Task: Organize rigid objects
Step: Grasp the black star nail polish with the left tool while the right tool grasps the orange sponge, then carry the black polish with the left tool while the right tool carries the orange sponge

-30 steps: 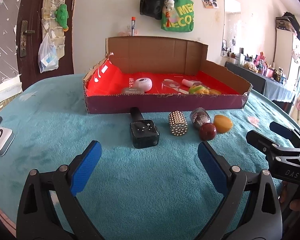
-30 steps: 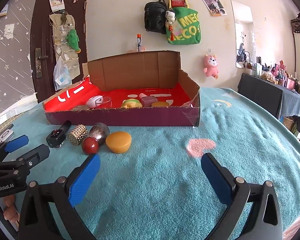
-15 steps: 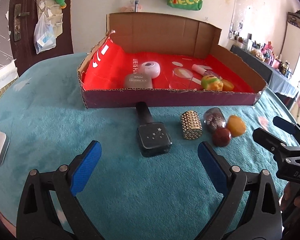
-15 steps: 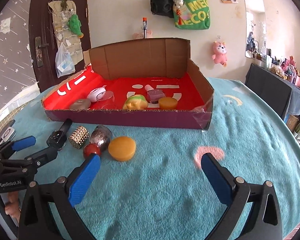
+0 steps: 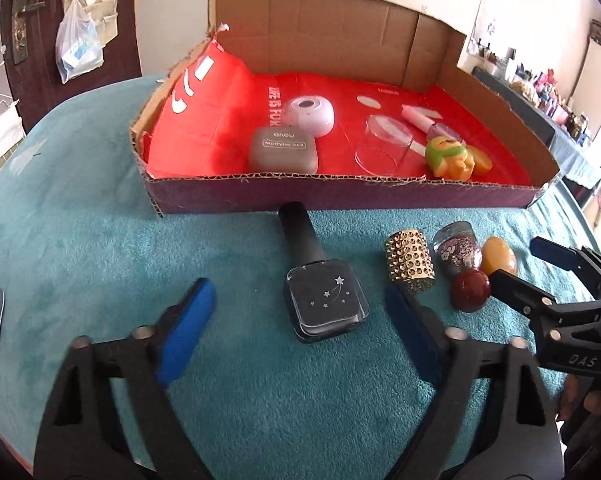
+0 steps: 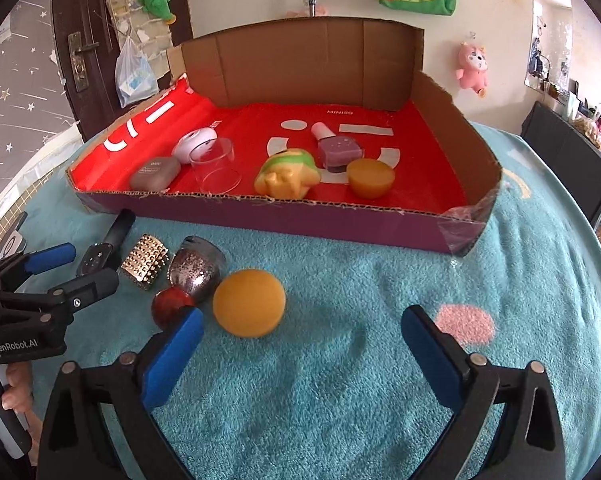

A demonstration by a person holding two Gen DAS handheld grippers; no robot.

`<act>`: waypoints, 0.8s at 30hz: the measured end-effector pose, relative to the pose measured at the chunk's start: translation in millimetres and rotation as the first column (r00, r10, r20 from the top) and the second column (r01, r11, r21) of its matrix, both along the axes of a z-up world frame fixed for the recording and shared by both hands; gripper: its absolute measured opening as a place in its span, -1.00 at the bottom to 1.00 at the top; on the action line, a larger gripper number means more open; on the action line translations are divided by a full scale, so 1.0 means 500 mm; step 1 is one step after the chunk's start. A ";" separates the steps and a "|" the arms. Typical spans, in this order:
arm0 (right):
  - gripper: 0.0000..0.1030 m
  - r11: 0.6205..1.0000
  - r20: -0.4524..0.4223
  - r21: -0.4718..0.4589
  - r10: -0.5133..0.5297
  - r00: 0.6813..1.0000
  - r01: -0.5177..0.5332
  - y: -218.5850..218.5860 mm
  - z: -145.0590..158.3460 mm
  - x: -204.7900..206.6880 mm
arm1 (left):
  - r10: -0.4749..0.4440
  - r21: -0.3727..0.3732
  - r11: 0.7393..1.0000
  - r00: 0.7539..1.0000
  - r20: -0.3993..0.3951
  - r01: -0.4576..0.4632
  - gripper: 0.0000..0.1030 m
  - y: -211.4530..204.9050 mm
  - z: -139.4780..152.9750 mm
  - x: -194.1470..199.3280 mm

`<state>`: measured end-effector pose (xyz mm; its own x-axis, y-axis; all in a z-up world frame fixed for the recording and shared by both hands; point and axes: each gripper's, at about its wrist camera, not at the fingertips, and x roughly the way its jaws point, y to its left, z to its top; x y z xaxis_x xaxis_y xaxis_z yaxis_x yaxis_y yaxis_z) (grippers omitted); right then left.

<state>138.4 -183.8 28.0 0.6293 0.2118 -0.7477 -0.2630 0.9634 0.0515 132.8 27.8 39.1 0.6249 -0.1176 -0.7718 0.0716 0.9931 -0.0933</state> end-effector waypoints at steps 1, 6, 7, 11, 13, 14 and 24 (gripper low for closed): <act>0.78 1.000 -0.015 0.004 0.005 1.000 -0.005 0.001 -0.004 0.005 | -0.003 0.005 1.000 1.000 -0.007 0.003 0.44 -0.001 -0.002 0.003; 0.34 0.999 -0.014 0.007 0.040 0.999 -0.040 0.013 -0.002 0.010 | -0.036 -0.008 0.999 0.999 0.012 0.036 -0.17 -0.010 0.001 0.013; 0.26 0.998 -0.013 0.000 0.057 0.998 -0.057 0.019 -0.003 0.009 | -0.050 -0.017 0.999 0.999 0.015 0.050 -0.22 -0.013 0.003 0.012; -0.23 0.994 0.012 -0.007 0.105 0.994 -0.105 0.033 0.006 -0.002 | -0.081 -0.002 0.997 0.996 0.034 0.081 -0.22 -0.026 0.014 0.000; -0.23 0.994 0.023 0.011 0.109 0.994 -0.110 0.031 0.014 -0.006 | -0.090 -0.002 0.996 0.995 0.045 0.090 -0.22 -0.028 0.021 -0.008; -0.23 0.994 0.026 0.018 0.109 0.994 -0.109 0.030 0.017 -0.006 | -0.093 -0.002 0.996 0.994 0.049 0.093 -0.22 -0.029 0.024 -0.009; -0.23 0.994 0.019 0.025 0.110 0.994 -0.111 0.029 0.019 -0.009 | -0.099 -0.009 0.995 0.993 0.065 0.100 -0.22 -0.029 0.036 -0.016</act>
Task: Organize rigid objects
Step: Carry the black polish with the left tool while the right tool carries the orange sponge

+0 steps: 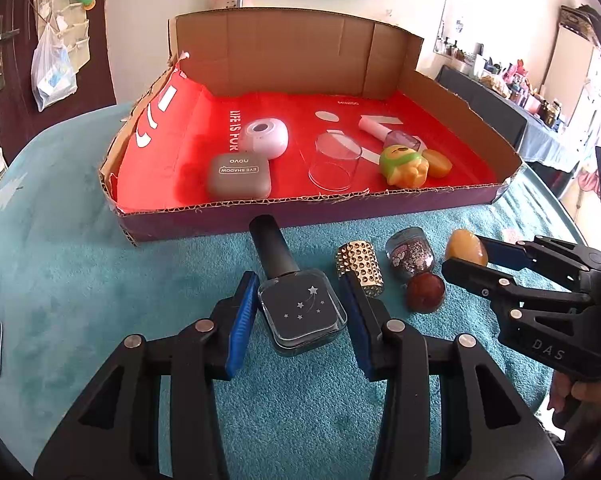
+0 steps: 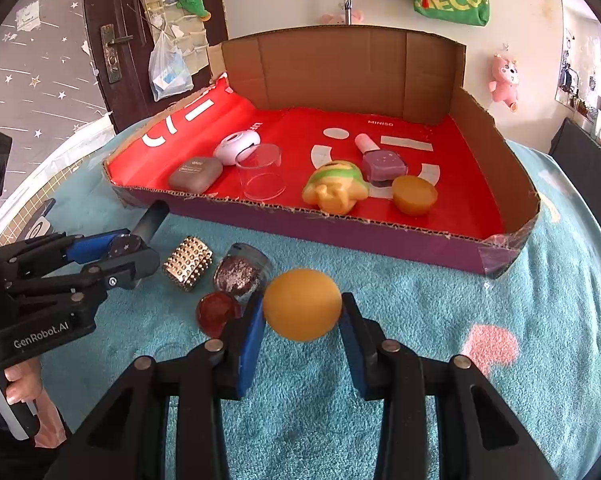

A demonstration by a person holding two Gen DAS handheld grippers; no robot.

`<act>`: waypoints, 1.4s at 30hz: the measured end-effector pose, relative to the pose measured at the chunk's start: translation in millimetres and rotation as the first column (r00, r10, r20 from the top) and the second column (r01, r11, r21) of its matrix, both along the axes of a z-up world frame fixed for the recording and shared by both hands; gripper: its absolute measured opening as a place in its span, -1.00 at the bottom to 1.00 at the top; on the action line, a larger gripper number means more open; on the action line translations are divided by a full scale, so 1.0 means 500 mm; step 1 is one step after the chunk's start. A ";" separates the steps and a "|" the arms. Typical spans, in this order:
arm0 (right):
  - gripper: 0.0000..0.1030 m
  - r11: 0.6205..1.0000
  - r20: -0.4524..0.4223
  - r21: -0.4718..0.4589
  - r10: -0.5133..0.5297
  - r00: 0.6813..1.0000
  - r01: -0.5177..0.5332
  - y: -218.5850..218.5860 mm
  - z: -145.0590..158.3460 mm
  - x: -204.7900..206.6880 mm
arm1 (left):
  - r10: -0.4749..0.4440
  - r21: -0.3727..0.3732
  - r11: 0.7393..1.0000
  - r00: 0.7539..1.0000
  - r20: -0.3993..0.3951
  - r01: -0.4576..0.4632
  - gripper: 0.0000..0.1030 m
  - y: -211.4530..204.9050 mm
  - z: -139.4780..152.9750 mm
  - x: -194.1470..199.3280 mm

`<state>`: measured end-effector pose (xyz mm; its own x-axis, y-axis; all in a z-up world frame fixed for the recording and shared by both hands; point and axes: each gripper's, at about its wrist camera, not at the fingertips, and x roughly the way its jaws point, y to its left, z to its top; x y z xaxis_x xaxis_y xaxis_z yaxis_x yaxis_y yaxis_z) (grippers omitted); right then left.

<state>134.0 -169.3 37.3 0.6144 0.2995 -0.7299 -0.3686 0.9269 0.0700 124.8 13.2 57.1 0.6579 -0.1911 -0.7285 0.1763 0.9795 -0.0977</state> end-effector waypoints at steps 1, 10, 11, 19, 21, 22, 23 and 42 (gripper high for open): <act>-0.23 1.000 -0.002 0.000 0.001 1.000 -0.001 0.000 -0.001 0.000 | 0.001 -0.001 1.000 1.000 0.000 -0.001 -0.22 0.001 0.000 -0.001; -0.23 1.000 -0.007 0.000 0.005 1.000 -0.005 0.002 -0.001 -0.002 | -0.003 -0.003 1.000 1.000 0.003 0.003 -0.22 0.003 0.004 -0.004; -0.23 1.000 -0.007 -0.001 0.006 1.000 -0.006 0.003 -0.001 -0.002 | -0.004 -0.004 1.000 1.000 0.004 0.004 -0.22 0.002 0.004 -0.004; -0.23 1.000 0.020 0.008 0.019 1.000 -0.020 0.000 0.021 -0.007 | -0.038 -0.020 0.999 0.998 0.042 0.038 -0.22 0.001 0.041 -0.016; -0.23 0.999 0.033 0.025 0.021 0.999 -0.022 -0.007 0.045 -0.002 | -0.047 -0.034 0.998 0.998 0.051 0.049 -0.22 0.003 0.059 -0.011; -0.23 0.999 0.042 0.035 0.023 0.999 -0.024 -0.011 0.059 0.002 | -0.053 -0.040 0.998 0.997 0.056 0.055 -0.22 0.003 0.069 -0.006; -0.23 0.999 0.058 0.044 0.024 0.998 -0.026 -0.015 0.078 0.010 | -0.062 -0.053 0.996 0.996 0.062 0.065 -0.22 0.004 0.086 0.003; -0.23 0.994 -0.084 -0.102 -0.052 0.995 0.044 -0.032 0.171 0.345 | -0.294 -0.067 0.955 0.951 -0.097 0.288 -0.22 -0.088 0.145 0.328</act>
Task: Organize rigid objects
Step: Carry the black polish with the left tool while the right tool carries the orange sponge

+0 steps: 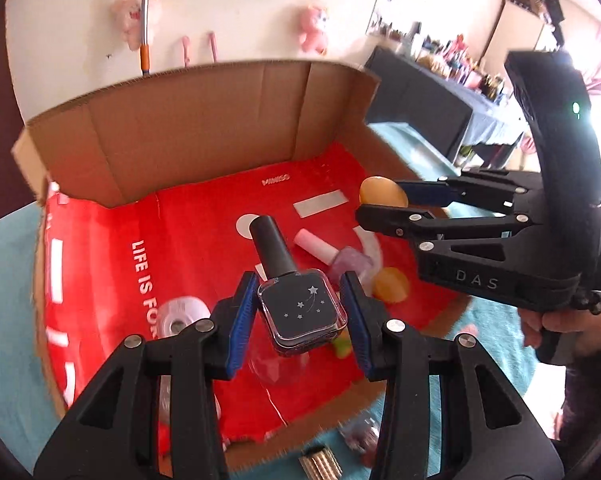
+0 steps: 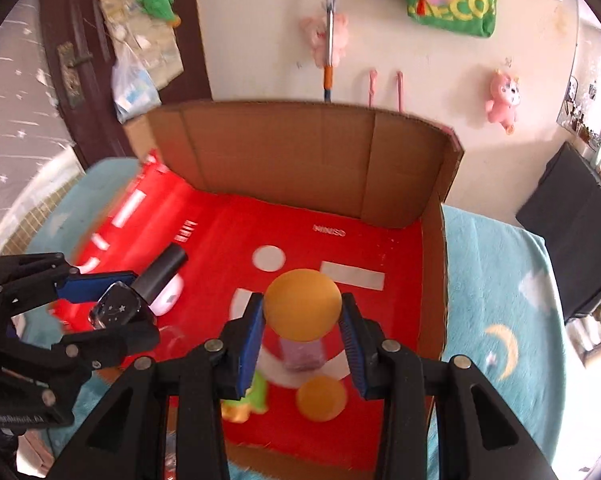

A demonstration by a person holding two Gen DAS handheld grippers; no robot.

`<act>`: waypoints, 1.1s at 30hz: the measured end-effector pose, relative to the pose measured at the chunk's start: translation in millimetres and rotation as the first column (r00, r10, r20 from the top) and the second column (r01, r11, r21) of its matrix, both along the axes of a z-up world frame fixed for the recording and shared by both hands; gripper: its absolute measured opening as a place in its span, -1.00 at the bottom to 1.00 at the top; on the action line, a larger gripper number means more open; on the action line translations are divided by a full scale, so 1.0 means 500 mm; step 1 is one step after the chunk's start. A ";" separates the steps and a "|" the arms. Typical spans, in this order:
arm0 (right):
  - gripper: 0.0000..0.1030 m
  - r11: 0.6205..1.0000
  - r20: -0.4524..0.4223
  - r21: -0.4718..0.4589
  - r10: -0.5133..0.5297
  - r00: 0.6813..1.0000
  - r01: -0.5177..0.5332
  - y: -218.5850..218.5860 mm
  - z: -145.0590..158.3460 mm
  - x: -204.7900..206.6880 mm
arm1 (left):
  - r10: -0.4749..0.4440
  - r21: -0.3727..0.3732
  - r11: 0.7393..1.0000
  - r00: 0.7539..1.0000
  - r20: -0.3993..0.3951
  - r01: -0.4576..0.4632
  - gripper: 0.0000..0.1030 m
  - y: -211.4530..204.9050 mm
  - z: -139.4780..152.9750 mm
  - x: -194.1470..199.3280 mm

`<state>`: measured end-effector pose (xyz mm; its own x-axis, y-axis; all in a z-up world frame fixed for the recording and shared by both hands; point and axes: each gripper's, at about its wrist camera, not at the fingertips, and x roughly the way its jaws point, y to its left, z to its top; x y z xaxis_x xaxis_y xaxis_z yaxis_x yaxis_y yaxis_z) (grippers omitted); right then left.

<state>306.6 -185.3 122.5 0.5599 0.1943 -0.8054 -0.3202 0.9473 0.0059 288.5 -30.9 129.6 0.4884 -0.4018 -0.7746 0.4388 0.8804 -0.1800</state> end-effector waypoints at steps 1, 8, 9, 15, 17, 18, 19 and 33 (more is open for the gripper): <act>-0.23 1.000 -0.017 -0.015 -0.002 1.000 0.001 0.001 -0.008 0.013 | 0.000 0.006 1.000 1.000 -0.013 0.000 -0.22 -0.004 -0.011 0.015; -0.23 0.997 -0.128 -0.075 -0.036 0.991 0.026 0.011 -0.063 0.082 | 0.009 0.024 1.000 0.996 -0.091 -0.007 -0.22 -0.020 -0.068 0.067; -0.23 0.996 -0.139 -0.082 -0.041 0.990 0.029 0.013 -0.069 0.089 | 0.012 0.024 1.000 0.995 -0.096 -0.010 -0.22 -0.021 -0.072 0.072; -0.23 0.991 -0.188 -0.124 -0.068 0.980 0.044 0.016 -0.100 0.119 | 0.030 0.026 0.999 0.991 -0.133 -0.027 -0.22 -0.021 -0.096 0.099; -0.23 0.990 -0.199 -0.133 -0.075 0.977 0.049 0.016 -0.106 0.128 | 0.033 0.031 0.999 0.989 -0.141 -0.029 -0.22 -0.024 -0.104 0.106; -0.23 0.989 -0.203 -0.140 -0.079 0.976 0.051 0.016 -0.109 0.132 | 0.034 0.036 0.999 0.989 -0.141 -0.029 -0.22 -0.027 -0.106 0.110; -0.23 0.987 -0.207 -0.151 -0.084 0.975 0.054 0.018 -0.113 0.134 | 0.036 0.044 0.999 0.990 -0.140 -0.030 -0.22 -0.031 -0.109 0.114; -0.23 0.982 -0.245 -0.181 -0.097 0.965 0.052 0.027 -0.129 0.127 | 0.046 0.084 0.996 0.990 -0.134 -0.035 -0.22 -0.065 -0.145 0.131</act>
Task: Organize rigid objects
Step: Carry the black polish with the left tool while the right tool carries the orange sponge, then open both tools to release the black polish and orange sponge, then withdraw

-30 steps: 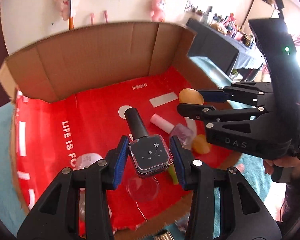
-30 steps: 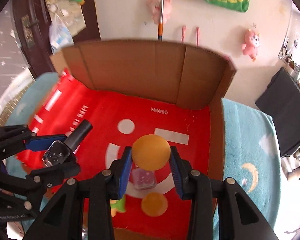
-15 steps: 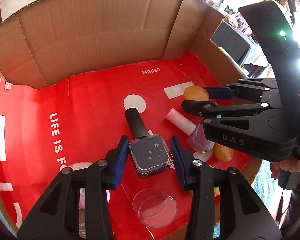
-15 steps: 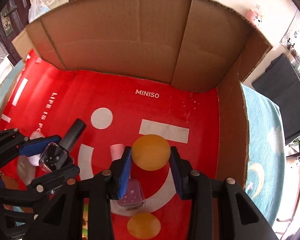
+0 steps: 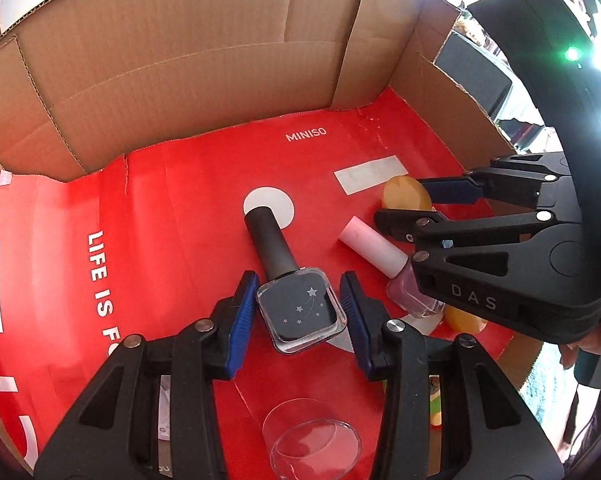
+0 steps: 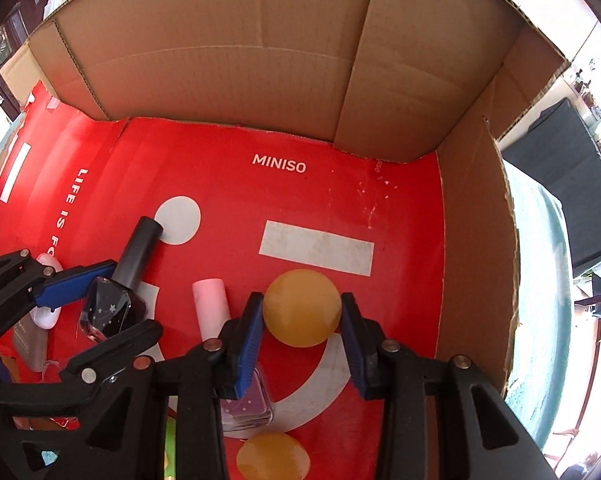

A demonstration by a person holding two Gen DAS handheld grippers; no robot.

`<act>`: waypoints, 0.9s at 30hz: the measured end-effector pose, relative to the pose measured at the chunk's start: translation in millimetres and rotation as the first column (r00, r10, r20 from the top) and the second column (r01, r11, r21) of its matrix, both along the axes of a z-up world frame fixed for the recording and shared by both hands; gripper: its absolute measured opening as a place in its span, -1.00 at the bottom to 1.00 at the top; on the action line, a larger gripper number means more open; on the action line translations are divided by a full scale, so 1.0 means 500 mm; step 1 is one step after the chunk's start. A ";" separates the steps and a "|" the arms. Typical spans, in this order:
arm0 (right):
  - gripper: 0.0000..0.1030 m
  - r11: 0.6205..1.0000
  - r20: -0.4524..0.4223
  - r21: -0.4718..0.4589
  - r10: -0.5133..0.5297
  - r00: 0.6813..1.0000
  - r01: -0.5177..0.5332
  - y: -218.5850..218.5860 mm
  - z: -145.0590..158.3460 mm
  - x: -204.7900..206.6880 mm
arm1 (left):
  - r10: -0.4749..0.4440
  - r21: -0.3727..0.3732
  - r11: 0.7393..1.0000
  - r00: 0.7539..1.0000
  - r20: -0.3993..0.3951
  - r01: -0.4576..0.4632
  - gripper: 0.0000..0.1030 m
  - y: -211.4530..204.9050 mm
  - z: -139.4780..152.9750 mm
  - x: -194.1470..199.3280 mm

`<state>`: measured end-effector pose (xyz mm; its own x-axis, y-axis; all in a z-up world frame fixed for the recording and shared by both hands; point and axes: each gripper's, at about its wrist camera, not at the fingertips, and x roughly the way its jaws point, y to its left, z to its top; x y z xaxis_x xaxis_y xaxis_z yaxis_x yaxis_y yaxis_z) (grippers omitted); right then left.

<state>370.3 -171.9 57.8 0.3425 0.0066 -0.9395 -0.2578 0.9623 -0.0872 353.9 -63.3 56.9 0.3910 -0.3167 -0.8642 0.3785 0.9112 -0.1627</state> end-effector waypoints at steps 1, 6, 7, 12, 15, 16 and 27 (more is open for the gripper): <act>-0.23 1.000 0.001 -0.001 0.001 1.000 -0.001 0.000 0.001 -0.001 | 0.000 0.002 1.000 1.000 0.001 0.000 -0.22 -0.003 -0.003 0.001; -0.23 1.000 0.003 -0.003 0.004 1.000 -0.004 0.008 -0.014 -0.001 | 0.000 0.019 1.000 1.000 0.006 0.000 -0.22 -0.011 -0.008 -0.001; -0.23 1.000 0.003 -0.002 0.004 1.000 -0.004 0.009 -0.014 -0.001 | 0.000 0.021 1.000 1.000 0.007 0.000 -0.22 -0.013 -0.009 -0.002; -0.23 1.000 0.005 -0.003 0.009 1.000 -0.009 0.007 -0.011 -0.001 | -0.002 0.028 1.000 1.000 0.011 0.002 -0.22 -0.017 -0.010 -0.004; -0.22 1.000 0.005 -0.001 0.008 1.000 -0.008 0.010 -0.010 -0.002 | -0.004 0.038 0.999 1.000 0.018 0.003 -0.22 -0.021 -0.009 -0.008; -0.22 1.000 0.005 0.000 0.008 1.000 -0.008 0.009 -0.010 -0.002 | -0.005 0.040 0.999 1.000 0.019 0.004 -0.22 -0.022 -0.009 -0.009; -0.11 1.000 0.004 0.001 0.015 1.000 -0.015 0.008 -0.009 0.002 | 0.008 0.006 1.000 1.000 0.013 -0.008 -0.07 -0.009 -0.003 -0.012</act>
